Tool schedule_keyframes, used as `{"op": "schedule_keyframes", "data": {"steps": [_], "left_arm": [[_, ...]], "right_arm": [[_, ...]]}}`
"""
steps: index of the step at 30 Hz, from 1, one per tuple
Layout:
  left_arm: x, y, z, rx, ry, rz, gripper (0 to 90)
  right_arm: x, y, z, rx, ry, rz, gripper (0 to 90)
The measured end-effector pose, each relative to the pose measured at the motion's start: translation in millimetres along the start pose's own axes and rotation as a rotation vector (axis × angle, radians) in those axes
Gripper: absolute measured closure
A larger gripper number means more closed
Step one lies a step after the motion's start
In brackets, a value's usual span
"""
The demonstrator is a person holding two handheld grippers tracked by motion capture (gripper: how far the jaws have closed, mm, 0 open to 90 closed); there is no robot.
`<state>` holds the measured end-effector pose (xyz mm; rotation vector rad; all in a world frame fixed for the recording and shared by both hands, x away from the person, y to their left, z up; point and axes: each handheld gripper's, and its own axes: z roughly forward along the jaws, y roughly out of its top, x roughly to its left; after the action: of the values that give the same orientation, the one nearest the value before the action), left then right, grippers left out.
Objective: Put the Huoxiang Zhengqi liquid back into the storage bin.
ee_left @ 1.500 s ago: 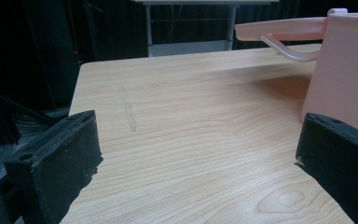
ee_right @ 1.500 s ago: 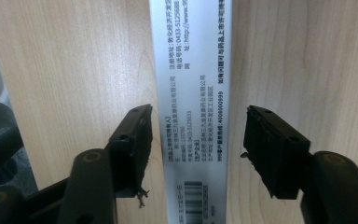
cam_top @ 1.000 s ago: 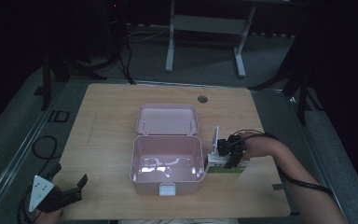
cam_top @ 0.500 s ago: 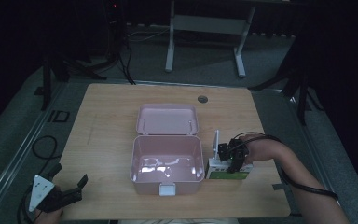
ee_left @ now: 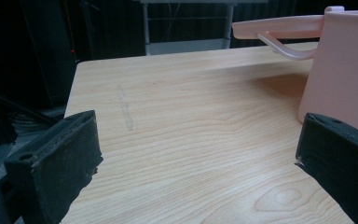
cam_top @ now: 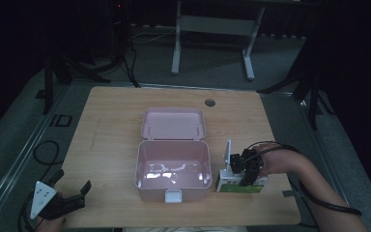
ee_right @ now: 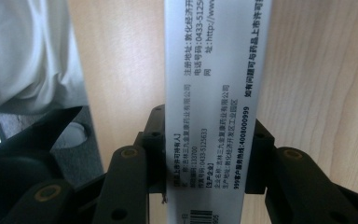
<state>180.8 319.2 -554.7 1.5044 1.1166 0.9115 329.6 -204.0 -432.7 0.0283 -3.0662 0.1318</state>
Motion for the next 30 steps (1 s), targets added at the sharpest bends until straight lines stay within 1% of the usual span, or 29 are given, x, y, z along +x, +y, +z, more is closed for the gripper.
{"op": "schedule_keyframes", "data": {"steps": [2, 3, 7, 8, 9, 10, 12, 13, 14, 16, 17, 18, 19, 22, 23, 25, 26, 27, 28, 30], "left_arm": [[0.0, 0.0, 0.1, 0.001, -0.001, 0.000, 0.0], [0.0, 0.0, 0.2, 0.001, -0.001, 0.000, 0.0], [0.0, 0.1, 0.2, 0.001, -0.002, 0.000, 0.1], [0.0, 0.2, 0.0, 0.001, -0.002, -0.002, 0.1], [0.0, 0.2, 0.0, 0.001, -0.002, -0.002, 0.0], [0.1, 0.2, 0.0, 0.001, -0.002, -0.001, 0.0], [0.1, 0.2, 0.1, 0.001, -0.002, -0.001, 0.0], [0.1, 0.2, 0.1, 0.001, -0.003, 0.000, 0.0], [0.1, 0.2, 0.1, 0.001, -0.003, 0.000, 0.0], [0.0, 0.1, 0.1, 0.001, -0.003, 0.000, 0.0], [0.0, 0.2, 0.0, 0.001, -0.004, 0.001, 0.0], [0.1, 0.3, -0.1, 0.001, -0.005, 0.001, 0.0], [0.1, 0.4, -0.1, 0.001, -0.004, 0.000, 0.0], [0.1, 0.3, 0.0, 0.000, -0.006, 0.001, 0.0], [0.1, 0.3, 0.0, 0.000, -0.006, 0.001, 0.1], [0.2, 0.3, 0.0, 0.001, -0.005, 0.001, 0.0], [0.3, 0.4, 0.1, 0.001, -0.006, 0.000, 0.0], [0.3, 0.4, 0.1, 0.001, -0.006, 0.000, 0.0], [0.3, 0.4, 0.1, 0.002, -0.007, 0.000, 0.0], [0.4, 0.5, 0.1, 0.003, -0.009, -0.001, 0.0]], "right_arm": [[2.0, -0.3, -1.3, -0.001, 0.002, -0.006, 62.1], [5.7, -1.2, -4.8, 0.003, 0.010, -0.004, 62.1], [9.0, -2.6, -11.0, 0.000, -0.001, -0.007, 62.1], [9.8, -3.0, -12.6, -0.002, -0.002, -0.001, 62.1], [13.4, -2.9, -16.8, 0.008, -0.003, -0.001, 62.1], [13.4, -2.9, -16.8, 0.008, -0.003, -0.001, 62.1], [18.9, -2.7, -26.3, 0.015, -0.011, 0.003, 62.0], [19.8, -3.0, -29.1, 0.014, -0.010, 0.009, 62.0], [21.0, -3.6, -33.7, 0.006, -0.018, 0.005, 62.1], [23.5, -4.4, -41.7, 0.004, -0.030, 0.020, 62.1], [23.5, -4.4, -41.7, 0.004, -0.030, 0.020, 62.1], [25.1, -5.2, -48.5, 0.000, -0.038, 0.022, 62.1], [26.1, -5.5, -51.6, 0.000, -0.040, 0.020, 62.1], [27.2, -6.5, -59.5, 0.000, -0.039, 0.023, 62.1], [27.2, -6.5, -59.5, 0.000, -0.039, 0.023, 62.1], [27.6, -6.6, -66.0, -0.003, -0.046, 0.024, 62.1], [26.8, -6.5, -71.4, -0.011, -0.041, 0.026, 62.0], [26.8, -6.5, -71.4, -0.011, -0.041, 0.026, 62.0], [26.2, -5.7, -76.4, -0.008, -0.044, 0.024, 62.0], [25.6, -5.2, -78.7, -0.008, -0.048, 0.026, 62.1]]}}
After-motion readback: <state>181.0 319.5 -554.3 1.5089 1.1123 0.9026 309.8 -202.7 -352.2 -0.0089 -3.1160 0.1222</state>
